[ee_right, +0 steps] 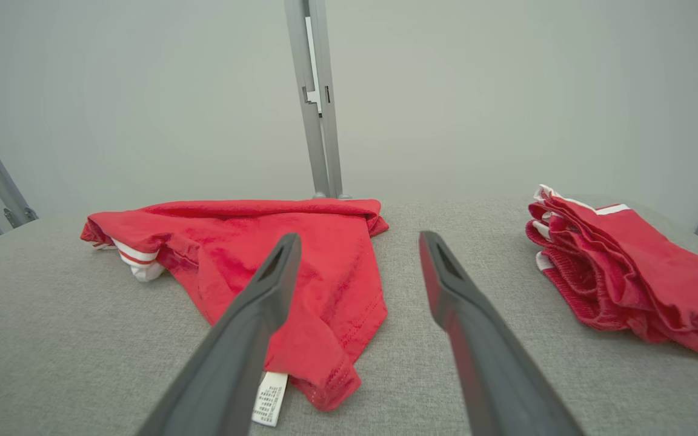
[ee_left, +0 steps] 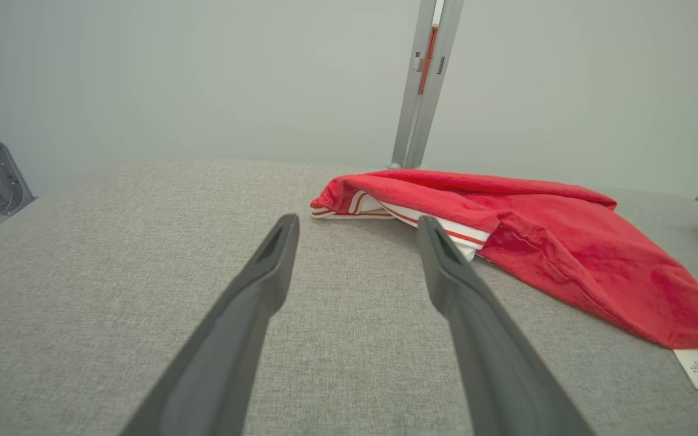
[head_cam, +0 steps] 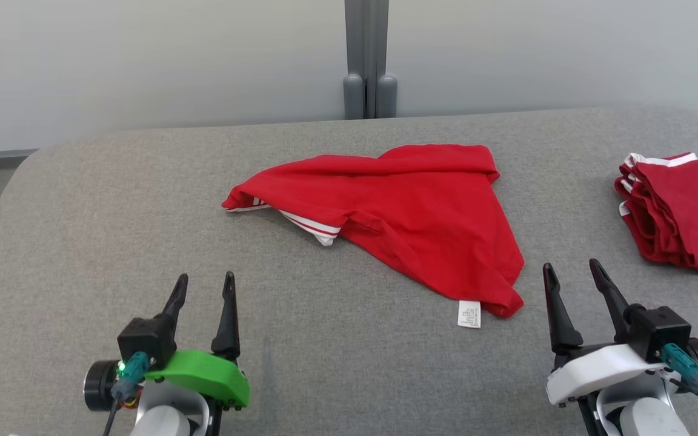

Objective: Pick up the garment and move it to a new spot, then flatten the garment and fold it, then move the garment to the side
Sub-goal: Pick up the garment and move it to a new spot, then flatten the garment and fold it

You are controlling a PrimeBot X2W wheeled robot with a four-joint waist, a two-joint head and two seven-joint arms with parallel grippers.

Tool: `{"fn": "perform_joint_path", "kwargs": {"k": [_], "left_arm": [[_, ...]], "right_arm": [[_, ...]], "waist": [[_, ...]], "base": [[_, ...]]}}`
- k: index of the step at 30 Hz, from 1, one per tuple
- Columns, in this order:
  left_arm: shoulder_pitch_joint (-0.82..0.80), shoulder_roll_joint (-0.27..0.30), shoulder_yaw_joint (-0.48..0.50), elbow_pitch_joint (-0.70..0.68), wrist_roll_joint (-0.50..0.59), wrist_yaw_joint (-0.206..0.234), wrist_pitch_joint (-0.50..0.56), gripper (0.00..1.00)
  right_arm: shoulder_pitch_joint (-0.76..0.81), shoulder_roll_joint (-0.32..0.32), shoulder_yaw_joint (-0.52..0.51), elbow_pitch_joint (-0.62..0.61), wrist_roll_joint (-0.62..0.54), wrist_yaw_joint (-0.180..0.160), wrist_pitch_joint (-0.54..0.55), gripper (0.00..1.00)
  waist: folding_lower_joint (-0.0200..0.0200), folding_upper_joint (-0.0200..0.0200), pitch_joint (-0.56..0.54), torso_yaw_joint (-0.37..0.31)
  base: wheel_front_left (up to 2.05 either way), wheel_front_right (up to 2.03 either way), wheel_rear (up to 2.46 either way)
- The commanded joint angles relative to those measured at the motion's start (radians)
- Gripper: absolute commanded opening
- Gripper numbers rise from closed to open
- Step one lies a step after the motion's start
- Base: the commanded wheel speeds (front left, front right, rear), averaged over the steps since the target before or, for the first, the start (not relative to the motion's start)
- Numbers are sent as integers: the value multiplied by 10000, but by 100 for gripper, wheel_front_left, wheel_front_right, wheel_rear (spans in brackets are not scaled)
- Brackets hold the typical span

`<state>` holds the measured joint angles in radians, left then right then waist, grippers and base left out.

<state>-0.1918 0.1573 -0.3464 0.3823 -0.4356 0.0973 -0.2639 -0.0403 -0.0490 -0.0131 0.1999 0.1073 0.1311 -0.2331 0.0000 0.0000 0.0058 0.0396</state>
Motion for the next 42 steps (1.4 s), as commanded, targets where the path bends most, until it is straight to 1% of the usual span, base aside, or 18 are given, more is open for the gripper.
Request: {"fn": "perform_joint_path", "kwargs": {"k": [1, 11, 16, 26, 30, 36, 42], "left_arm": [[267, -24, 162, -137, 77, 42, -2, 100], [827, -306, 699, -553, 466, -132, -4, 100], [780, -397, 797, -512, 575, -266, -4, 100], [644, -541, 1034, -485, 804, -386, -4, 100], [462, -608, 970, -399, 927, -488, -4, 100], [-136, -750, 512, 283, 1063, -761, 24, 100], [-1334, -950, -154, 1713, 1041, -1049, 222, 100]], "right_arm": [[162, -26, -23, -148, 61, -6, -46, 100], [315, -26, 207, -333, 264, -6, 5, 100], [206, -26, 255, -265, 285, -6, 32, 100], [13, -27, 334, -203, 234, -6, 29, 100], [-98, -26, 333, -216, 234, -6, -6, 100], [-275, -26, 275, -234, 190, -6, -52, 100], [-573, -27, 416, -232, 244, -6, -87, 100]], "waist": [[0, 0, -34, 41], [0, 0, 133, -1], [0, 0, 210, 12], [0, 0, 367, -42], [0, 0, 478, -72], [0, 0, 753, -181], [0, 0, 1255, -501]], "base": [[0, 0, 0], [0, 0, 0], [0, 0, 0], [0, 0, 0], [0, 0, 0], [0, 0, 0], [0, 0, 0]]}}
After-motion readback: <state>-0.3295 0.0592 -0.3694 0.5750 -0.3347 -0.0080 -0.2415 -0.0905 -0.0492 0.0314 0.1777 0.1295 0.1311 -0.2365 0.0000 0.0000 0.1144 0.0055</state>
